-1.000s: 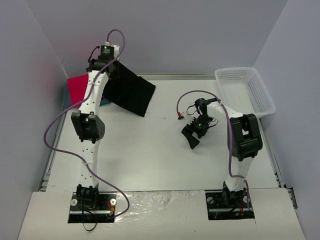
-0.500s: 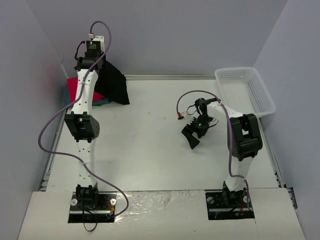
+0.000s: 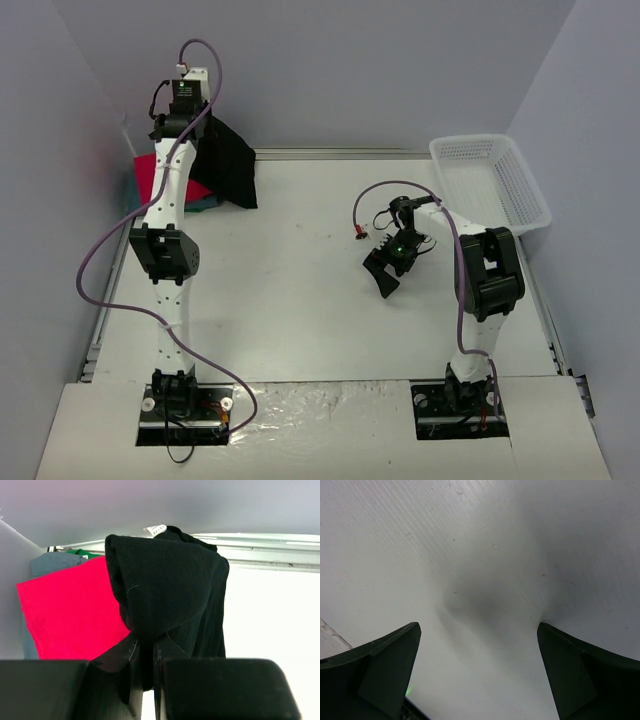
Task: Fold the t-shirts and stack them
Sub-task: Put the neatly folded tshirt into the corner of the board with the left arm
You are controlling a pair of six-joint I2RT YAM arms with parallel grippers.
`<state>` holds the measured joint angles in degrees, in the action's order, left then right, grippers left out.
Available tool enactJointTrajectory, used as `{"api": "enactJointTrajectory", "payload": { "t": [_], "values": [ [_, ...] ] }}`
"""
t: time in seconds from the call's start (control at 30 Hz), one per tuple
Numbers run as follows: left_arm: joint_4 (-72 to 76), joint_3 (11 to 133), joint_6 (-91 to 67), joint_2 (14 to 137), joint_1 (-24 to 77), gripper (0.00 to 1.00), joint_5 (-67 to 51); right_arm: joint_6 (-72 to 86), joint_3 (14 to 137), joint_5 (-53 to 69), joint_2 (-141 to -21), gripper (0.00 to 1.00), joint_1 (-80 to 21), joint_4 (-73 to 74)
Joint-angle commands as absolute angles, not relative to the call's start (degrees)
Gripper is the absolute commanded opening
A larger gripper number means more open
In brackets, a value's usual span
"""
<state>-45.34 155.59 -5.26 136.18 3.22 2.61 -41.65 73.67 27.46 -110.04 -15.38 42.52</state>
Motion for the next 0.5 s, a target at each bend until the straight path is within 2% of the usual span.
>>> {"api": "enactJointTrajectory", "payload": {
  "t": [0.0,0.47],
  "values": [
    [-39.73,158.82,-6.94,132.37,2.29,0.02,3.60,-42.28,71.46,26.81,-113.91,1.00,-15.47,44.56],
    [-39.55,159.43,-11.95,128.15,1.67,0.02,3.08,-42.10,71.02,25.93,-114.87,1.00,-15.47,44.47]
  ]
}}
